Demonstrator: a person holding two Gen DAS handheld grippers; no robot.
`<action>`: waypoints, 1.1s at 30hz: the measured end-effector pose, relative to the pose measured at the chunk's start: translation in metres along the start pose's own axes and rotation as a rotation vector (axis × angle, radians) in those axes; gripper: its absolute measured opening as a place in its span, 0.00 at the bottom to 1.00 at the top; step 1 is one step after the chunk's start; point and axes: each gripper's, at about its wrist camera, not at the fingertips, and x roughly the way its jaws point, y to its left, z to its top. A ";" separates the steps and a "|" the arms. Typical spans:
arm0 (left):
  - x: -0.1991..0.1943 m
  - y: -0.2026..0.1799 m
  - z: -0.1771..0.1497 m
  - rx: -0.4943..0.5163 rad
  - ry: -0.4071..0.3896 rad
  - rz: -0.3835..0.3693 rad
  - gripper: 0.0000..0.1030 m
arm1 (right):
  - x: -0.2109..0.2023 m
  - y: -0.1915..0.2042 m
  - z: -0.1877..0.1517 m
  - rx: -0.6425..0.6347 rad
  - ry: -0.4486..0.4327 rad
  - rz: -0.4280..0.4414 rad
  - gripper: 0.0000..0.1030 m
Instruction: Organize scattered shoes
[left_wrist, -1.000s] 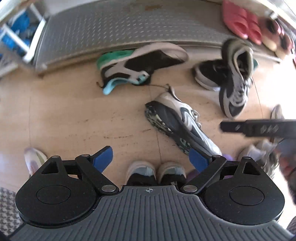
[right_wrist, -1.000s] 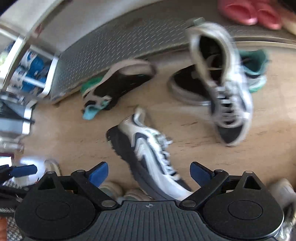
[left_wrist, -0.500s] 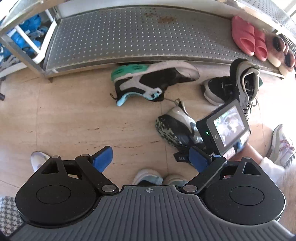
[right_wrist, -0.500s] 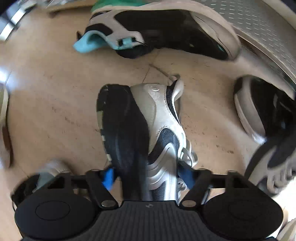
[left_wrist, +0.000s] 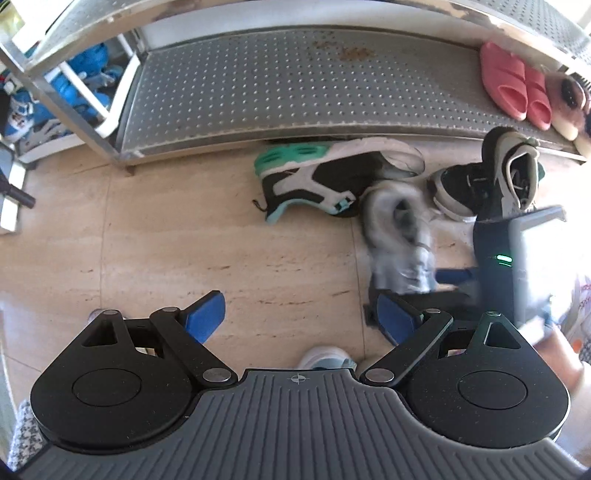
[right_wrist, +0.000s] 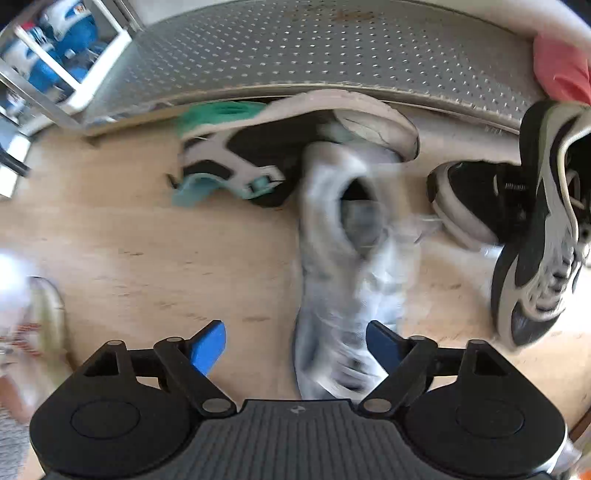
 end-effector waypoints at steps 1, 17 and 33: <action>-0.002 0.001 0.000 -0.003 -0.003 0.000 0.90 | 0.001 0.000 -0.005 0.011 0.039 0.047 0.89; -0.041 0.053 -0.006 -0.094 -0.077 -0.060 0.90 | 0.053 0.033 -0.068 0.428 0.245 -0.104 0.99; -0.052 0.074 -0.016 -0.137 -0.087 -0.084 0.90 | 0.086 0.100 -0.097 -0.220 0.145 -0.258 0.91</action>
